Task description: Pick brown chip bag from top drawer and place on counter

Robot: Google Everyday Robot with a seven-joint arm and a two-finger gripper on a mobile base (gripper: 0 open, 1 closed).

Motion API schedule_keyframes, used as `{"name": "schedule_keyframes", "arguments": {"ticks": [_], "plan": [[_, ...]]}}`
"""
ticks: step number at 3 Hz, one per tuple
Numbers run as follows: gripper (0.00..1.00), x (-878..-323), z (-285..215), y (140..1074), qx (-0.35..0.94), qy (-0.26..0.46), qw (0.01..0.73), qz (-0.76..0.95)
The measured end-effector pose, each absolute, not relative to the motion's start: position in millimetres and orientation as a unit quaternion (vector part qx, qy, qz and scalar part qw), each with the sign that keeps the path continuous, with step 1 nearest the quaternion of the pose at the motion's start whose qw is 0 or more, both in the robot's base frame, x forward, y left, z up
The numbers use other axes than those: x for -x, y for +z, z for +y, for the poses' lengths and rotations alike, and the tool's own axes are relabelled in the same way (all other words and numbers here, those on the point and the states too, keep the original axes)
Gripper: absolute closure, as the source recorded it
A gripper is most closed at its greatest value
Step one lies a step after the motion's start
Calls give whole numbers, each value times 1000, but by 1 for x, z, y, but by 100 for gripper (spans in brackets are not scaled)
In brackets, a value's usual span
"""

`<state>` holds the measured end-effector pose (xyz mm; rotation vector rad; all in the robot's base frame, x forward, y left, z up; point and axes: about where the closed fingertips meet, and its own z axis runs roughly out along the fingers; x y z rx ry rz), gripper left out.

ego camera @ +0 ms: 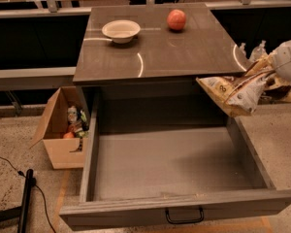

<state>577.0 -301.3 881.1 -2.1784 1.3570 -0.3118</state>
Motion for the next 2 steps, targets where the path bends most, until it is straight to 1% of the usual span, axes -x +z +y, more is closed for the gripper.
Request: {"name": "schedule_keyframes", "arguments": {"ticks": [1,2], "plan": [[100,-590,-306,905,806,-147,295,492],[100,-618,-300,918,799,-177,327,472]]}}
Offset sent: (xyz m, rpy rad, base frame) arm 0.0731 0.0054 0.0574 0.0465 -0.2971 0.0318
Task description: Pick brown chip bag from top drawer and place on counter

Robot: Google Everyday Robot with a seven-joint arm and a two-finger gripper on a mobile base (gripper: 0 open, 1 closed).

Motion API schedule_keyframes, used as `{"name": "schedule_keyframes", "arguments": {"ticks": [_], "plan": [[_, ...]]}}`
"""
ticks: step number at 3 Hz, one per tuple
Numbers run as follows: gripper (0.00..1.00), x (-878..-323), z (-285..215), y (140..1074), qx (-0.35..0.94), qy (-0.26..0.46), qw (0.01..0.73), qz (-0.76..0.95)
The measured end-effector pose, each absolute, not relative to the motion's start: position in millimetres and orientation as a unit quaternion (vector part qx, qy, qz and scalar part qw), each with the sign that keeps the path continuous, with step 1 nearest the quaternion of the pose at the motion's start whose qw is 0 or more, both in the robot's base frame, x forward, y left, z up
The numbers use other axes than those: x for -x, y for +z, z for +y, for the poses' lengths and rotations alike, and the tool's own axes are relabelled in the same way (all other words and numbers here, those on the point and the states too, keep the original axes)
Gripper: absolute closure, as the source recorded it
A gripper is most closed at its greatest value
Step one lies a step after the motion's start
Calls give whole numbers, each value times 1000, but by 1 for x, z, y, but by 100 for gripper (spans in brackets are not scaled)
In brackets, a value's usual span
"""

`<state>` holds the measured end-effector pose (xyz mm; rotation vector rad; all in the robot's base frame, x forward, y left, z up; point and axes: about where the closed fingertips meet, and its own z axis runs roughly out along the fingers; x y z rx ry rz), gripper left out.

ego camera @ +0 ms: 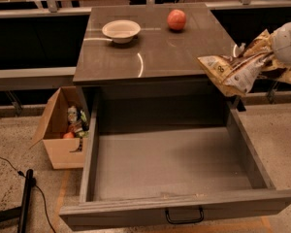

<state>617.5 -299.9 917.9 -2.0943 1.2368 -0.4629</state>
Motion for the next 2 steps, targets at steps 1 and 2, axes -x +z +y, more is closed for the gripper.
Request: {"name": "schedule_keyframes", "arguments": {"ticks": [1,2], "plan": [[100,-652,-289,925,790,-205,357,454],[100,-688,-272,927,780,-225,385,440]]}}
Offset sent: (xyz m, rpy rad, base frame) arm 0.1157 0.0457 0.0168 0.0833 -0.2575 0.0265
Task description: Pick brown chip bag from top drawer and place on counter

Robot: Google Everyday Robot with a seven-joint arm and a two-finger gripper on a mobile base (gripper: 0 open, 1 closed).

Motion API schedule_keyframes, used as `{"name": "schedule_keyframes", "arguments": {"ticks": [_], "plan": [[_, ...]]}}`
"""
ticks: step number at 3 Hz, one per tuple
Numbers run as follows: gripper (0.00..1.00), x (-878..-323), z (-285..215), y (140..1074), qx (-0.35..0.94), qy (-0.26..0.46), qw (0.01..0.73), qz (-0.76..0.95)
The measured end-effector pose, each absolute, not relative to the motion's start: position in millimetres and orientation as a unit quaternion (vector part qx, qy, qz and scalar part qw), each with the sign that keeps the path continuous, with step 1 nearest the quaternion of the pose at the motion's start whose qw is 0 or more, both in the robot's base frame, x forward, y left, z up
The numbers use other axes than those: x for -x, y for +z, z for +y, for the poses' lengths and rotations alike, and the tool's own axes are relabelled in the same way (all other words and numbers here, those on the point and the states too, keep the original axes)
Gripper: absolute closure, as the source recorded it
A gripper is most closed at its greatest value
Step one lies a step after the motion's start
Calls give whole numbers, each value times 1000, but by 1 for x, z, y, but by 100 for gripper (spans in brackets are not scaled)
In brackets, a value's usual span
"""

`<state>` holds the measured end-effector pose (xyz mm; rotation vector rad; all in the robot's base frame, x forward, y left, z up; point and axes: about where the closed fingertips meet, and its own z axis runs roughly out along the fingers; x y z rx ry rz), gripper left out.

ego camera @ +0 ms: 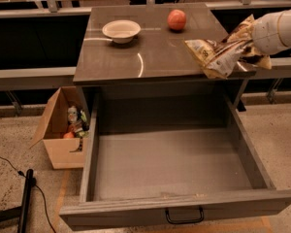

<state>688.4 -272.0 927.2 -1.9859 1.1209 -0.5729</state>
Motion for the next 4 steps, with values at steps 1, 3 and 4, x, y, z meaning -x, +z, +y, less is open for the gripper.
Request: {"name": "schedule_keyframes", "arguments": {"ticks": [1,3,4], "plan": [[100,-719,-254,927,772,-236,404,430],[64,-755,-216,921,760,-254,425,421],[32,-768,-196,913,751,-263,434,422]]}}
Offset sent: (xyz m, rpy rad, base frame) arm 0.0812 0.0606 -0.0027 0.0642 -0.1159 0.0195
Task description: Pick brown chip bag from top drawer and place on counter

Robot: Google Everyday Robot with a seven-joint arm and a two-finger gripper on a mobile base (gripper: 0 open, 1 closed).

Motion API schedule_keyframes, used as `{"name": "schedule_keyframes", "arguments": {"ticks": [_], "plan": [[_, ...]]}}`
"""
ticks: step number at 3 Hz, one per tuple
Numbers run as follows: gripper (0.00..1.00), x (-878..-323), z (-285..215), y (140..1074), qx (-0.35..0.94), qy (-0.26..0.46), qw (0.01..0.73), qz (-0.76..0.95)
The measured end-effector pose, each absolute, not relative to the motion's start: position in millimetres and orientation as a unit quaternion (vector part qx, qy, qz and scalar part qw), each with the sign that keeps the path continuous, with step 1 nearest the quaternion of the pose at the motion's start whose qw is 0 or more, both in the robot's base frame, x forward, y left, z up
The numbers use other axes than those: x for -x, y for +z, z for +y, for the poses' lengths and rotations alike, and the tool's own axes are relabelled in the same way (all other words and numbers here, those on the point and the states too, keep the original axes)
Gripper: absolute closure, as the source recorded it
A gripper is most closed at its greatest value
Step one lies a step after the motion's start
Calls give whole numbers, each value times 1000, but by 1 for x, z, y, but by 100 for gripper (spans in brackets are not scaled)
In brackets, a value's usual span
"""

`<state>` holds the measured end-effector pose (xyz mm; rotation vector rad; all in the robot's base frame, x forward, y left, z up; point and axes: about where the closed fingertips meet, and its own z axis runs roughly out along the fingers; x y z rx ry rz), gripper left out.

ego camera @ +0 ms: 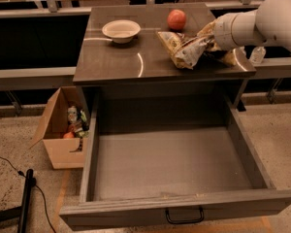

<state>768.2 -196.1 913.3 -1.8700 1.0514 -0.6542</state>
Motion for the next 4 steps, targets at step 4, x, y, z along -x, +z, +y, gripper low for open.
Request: {"name": "schedule_keyframes", "arguments": {"ticks": [4], "plan": [[0,-709,-257,918,762,-255,363,471]]}}
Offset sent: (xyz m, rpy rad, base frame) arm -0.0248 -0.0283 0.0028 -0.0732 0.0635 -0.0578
